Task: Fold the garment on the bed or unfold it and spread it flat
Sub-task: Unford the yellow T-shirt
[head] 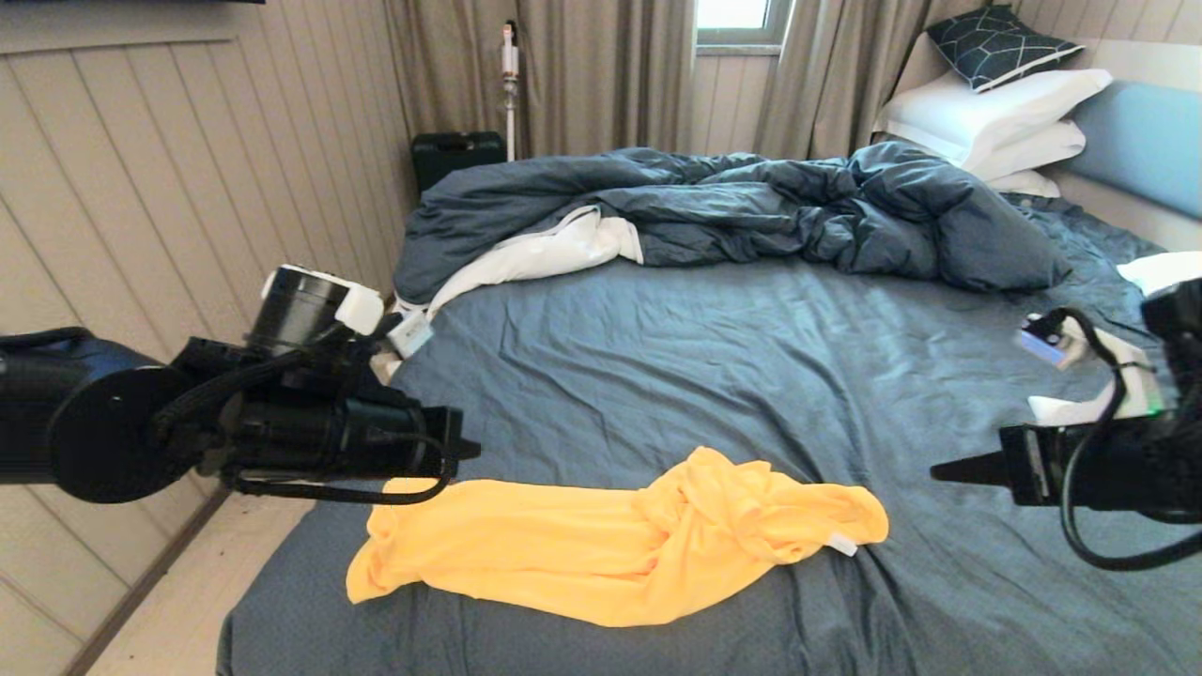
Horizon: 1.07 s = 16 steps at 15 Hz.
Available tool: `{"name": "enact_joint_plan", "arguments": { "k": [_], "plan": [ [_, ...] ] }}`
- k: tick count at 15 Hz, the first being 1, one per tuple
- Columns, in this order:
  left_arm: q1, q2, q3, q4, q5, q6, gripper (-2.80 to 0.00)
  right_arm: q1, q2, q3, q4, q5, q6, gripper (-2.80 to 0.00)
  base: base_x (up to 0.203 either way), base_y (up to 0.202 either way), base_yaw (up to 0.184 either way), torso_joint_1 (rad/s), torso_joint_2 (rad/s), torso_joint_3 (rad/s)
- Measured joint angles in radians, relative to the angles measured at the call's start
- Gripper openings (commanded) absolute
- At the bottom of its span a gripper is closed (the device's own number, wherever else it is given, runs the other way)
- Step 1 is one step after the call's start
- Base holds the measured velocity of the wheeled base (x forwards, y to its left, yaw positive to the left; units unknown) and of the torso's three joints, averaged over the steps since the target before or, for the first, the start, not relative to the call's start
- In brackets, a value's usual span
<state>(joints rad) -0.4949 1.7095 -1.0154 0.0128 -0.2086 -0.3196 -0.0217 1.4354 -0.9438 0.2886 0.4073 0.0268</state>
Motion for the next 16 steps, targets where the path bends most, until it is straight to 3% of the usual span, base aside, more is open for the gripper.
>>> {"name": "enact_joint_plan", "arguments": {
  "k": [2,5,6,12,16],
  "plan": [
    [-0.052,0.06,-0.03,0.001,0.024,-0.02,-2.8,0.077,0.058,-0.041,0.007,-0.061,0.028,-2.8,0.0,0.0,0.0,0.0,0.0,0.0],
    [-0.077,0.117,-0.048,0.001,0.032,-0.074,-2.8,0.152,0.17,-0.13,0.015,-0.087,0.04,-2.8,0.0,0.0,0.0,0.0,0.0,0.0],
    [-0.079,0.125,-0.047,0.0,0.032,-0.083,-2.8,0.175,0.211,-0.176,0.031,-0.102,0.043,0.0,0.0,0.0,0.0,0.0,0.0,0.0],
    [-0.08,0.13,-0.012,-0.004,0.031,-0.103,-2.8,0.397,0.389,-0.346,0.094,-0.282,0.048,0.0,0.0,0.0,0.0,0.0,0.0,0.0],
    [-0.081,0.139,0.017,-0.009,0.03,-0.109,-2.8,0.5,0.497,-0.403,0.094,-0.397,0.047,0.0,0.0,0.0,0.0,0.0,0.0,0.0]
  ]
}}
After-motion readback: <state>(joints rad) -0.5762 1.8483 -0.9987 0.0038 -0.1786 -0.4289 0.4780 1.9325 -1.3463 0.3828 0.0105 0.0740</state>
